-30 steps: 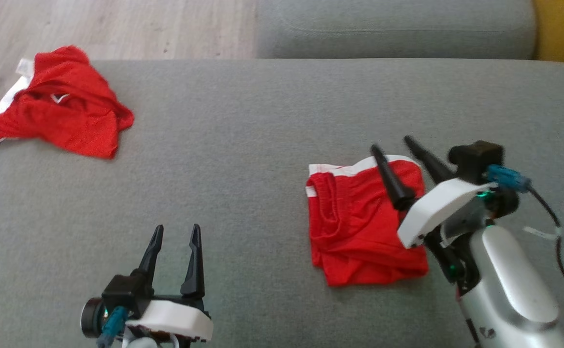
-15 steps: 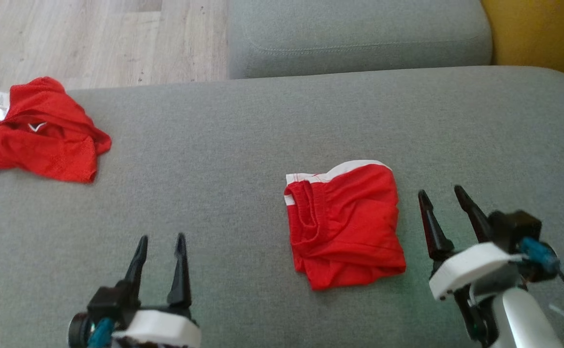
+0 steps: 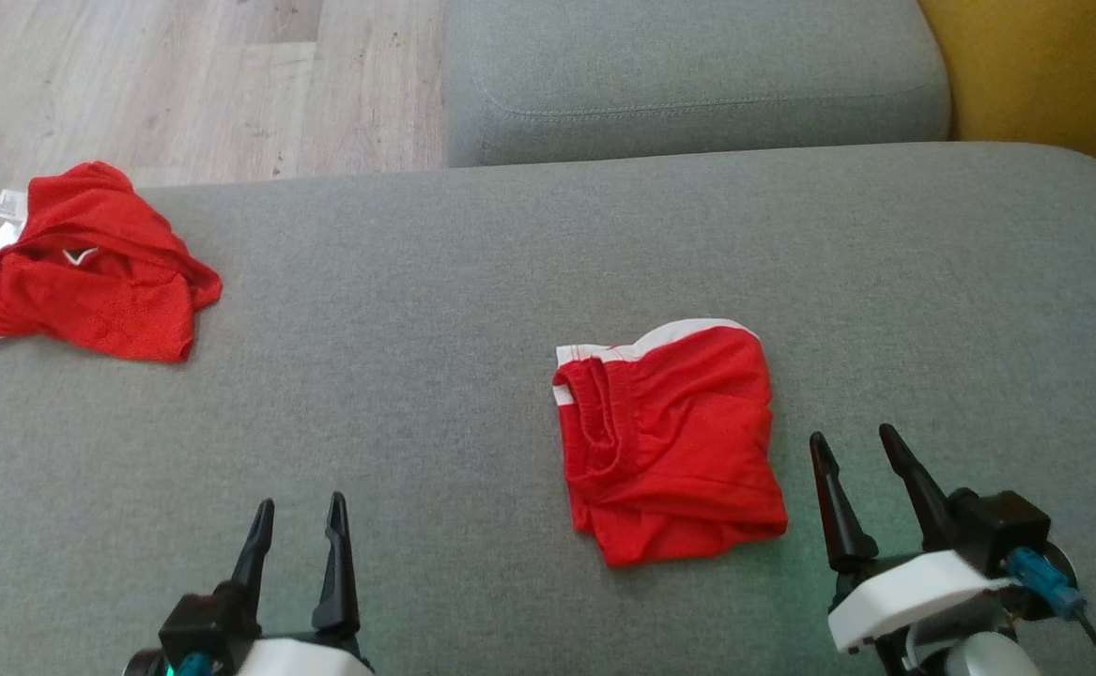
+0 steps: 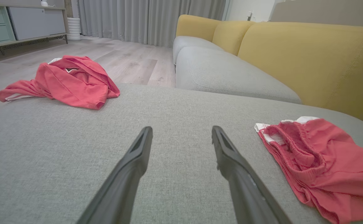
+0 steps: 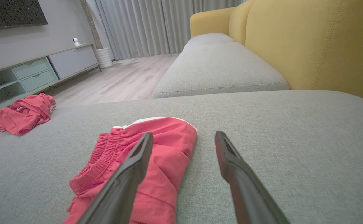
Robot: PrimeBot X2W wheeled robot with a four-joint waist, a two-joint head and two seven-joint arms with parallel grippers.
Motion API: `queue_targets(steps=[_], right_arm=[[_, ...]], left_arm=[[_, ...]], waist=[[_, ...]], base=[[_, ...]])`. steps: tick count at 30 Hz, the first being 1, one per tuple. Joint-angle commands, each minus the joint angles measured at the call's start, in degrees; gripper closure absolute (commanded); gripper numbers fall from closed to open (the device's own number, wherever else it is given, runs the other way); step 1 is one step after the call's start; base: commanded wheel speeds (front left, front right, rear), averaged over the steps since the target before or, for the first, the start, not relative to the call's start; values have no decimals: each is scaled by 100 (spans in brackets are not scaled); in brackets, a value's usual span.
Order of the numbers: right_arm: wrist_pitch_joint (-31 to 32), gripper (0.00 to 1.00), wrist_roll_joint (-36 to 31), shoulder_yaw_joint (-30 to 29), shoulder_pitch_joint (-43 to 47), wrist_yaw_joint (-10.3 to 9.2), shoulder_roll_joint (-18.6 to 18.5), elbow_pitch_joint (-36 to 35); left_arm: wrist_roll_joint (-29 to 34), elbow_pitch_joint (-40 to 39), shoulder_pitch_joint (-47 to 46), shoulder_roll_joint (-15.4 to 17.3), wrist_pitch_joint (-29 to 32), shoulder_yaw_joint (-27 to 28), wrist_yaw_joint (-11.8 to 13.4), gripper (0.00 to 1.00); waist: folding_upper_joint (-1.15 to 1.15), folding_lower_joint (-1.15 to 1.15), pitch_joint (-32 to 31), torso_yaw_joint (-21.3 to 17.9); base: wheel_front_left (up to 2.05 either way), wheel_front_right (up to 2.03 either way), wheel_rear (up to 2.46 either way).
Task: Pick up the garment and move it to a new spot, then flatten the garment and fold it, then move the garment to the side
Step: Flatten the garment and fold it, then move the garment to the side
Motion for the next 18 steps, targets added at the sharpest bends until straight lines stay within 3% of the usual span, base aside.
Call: queue_targets(steps=[1, 18], right_arm=[[-112, 0, 51, 139, -179, 21, -20, -159], [-210, 0, 35, 102, -253, 21, -20, 40]], left_arm=[[14, -151, -153, 93, -69, 225, 11, 0], [61, -170, -82, 52, -71, 209, 19, 0]], waist=[[0, 0, -6, 1], [0, 0, -27, 85]], base=[[0, 0, 0], [0, 0, 0]])
